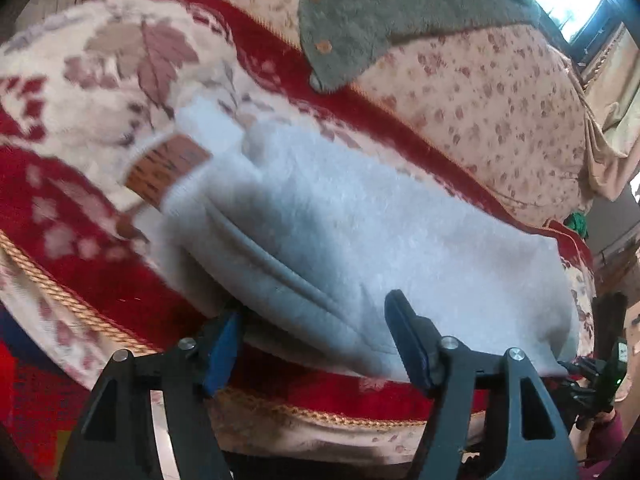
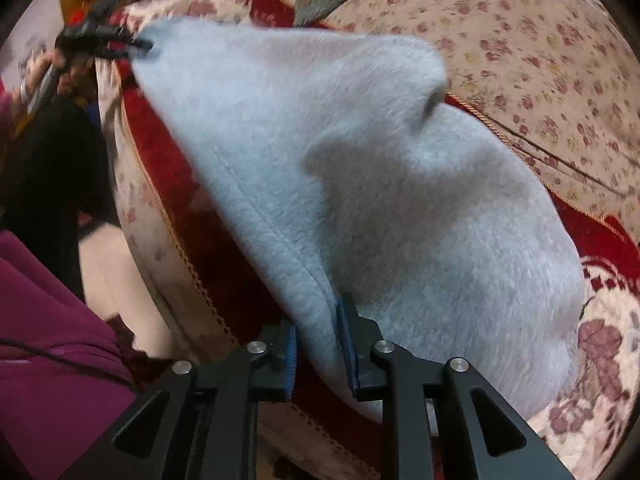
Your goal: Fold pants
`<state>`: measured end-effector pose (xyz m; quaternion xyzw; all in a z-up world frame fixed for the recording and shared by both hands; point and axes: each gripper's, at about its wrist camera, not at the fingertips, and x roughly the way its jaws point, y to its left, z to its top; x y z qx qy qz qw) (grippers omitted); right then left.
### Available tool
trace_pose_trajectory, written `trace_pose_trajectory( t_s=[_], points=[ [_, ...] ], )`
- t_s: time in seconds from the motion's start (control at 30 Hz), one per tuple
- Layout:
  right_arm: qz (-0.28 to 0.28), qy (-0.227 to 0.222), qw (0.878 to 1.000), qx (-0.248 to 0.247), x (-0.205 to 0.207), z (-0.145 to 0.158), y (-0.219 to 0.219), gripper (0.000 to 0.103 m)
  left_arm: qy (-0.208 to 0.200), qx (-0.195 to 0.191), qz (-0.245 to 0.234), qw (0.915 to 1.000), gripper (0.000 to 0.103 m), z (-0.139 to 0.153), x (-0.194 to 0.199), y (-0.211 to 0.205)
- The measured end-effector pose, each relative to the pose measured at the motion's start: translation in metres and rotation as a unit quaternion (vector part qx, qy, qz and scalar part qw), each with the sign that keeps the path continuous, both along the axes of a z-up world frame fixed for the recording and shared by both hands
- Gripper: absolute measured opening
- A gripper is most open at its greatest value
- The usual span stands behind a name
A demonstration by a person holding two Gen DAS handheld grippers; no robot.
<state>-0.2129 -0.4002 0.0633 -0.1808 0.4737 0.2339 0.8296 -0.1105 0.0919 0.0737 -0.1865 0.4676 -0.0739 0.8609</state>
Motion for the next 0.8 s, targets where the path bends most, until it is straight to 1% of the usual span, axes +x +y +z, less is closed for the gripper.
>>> trace_pose_trajectory(
  t_s=[0.03, 0.1, 0.13, 0.2, 0.23, 0.3, 0.33, 0.37, 0.4, 0.43, 0.5, 0.57, 0.6, 0.67, 0.73, 0.8],
  points=[
    [-0.012, 0.002, 1.000, 0.015, 0.000, 0.005, -0.006, 0.033, -0.005, 0.010, 0.001, 0.9999, 0.068, 0.008, -0.003, -0.002],
    [-0.040, 0.000, 0.998, 0.042, -0.002, 0.014, -0.020, 0.055, -0.020, 0.031, 0.000, 0.9993, 0.071, 0.023, -0.007, -0.010],
    [-0.056, -0.003, 0.997, 0.059, -0.003, 0.019, -0.029, 0.063, -0.031, 0.038, -0.005, 0.9988, 0.073, 0.031, -0.009, -0.020],
    [-0.087, -0.011, 0.991, 0.103, -0.005, 0.031, -0.050, 0.063, -0.043, 0.039, -0.020, 0.9981, 0.075, 0.040, -0.008, -0.033],
    [-0.107, -0.015, 0.986, 0.123, -0.005, 0.038, -0.063, 0.063, -0.052, 0.042, -0.038, 0.9970, 0.075, 0.046, -0.007, -0.049],
    [-0.154, -0.029, 0.976, 0.149, -0.003, 0.051, -0.091, 0.064, -0.072, 0.062, -0.060, 0.9937, 0.075, 0.057, -0.006, -0.073],
    [-0.182, -0.040, 0.970, 0.158, -0.003, 0.057, -0.108, 0.066, -0.083, 0.067, -0.075, 0.9915, 0.075, 0.062, -0.005, -0.087],
    [-0.213, -0.046, 0.961, 0.168, -0.002, 0.061, -0.126, 0.067, -0.091, 0.065, -0.098, 0.9889, 0.075, 0.066, -0.003, -0.104],
    [-0.243, -0.047, 0.952, 0.182, 0.000, 0.062, -0.145, 0.074, -0.094, 0.061, -0.115, 0.9871, 0.076, 0.069, -0.002, -0.116],
    [-0.280, -0.042, 0.936, 0.207, 0.002, 0.061, -0.171, 0.080, -0.096, 0.055, -0.131, 0.9852, 0.076, 0.070, 0.001, -0.132],
    [-0.317, -0.024, 0.916, 0.244, 0.009, 0.053, -0.205, 0.085, -0.089, 0.041, -0.167, 0.9812, 0.076, 0.067, 0.013, -0.166],
    [-0.350, -0.002, 0.897, 0.271, 0.021, 0.039, -0.236, 0.085, -0.079, 0.040, -0.190, 0.9777, 0.076, 0.057, 0.023, -0.197],
    [-0.352, 0.014, 0.889, 0.294, 0.030, 0.028, -0.247, 0.086, -0.072, 0.043, -0.203, 0.9756, 0.076, 0.049, 0.028, -0.215],
    [-0.356, 0.040, 0.877, 0.320, 0.048, 0.012, -0.261, 0.086, -0.058, 0.049, -0.216, 0.9735, 0.076, 0.034, 0.034, -0.241],
    [-0.342, 0.068, 0.872, 0.344, 0.068, -0.007, -0.268, 0.086, -0.036, 0.054, -0.220, 0.9733, 0.076, 0.015, 0.040, -0.263],
    [-0.329, 0.111, 0.863, 0.366, 0.089, -0.030, -0.269, 0.086, -0.021, 0.059, -0.220, 0.9735, 0.076, 0.002, 0.044, -0.277]
  ],
)
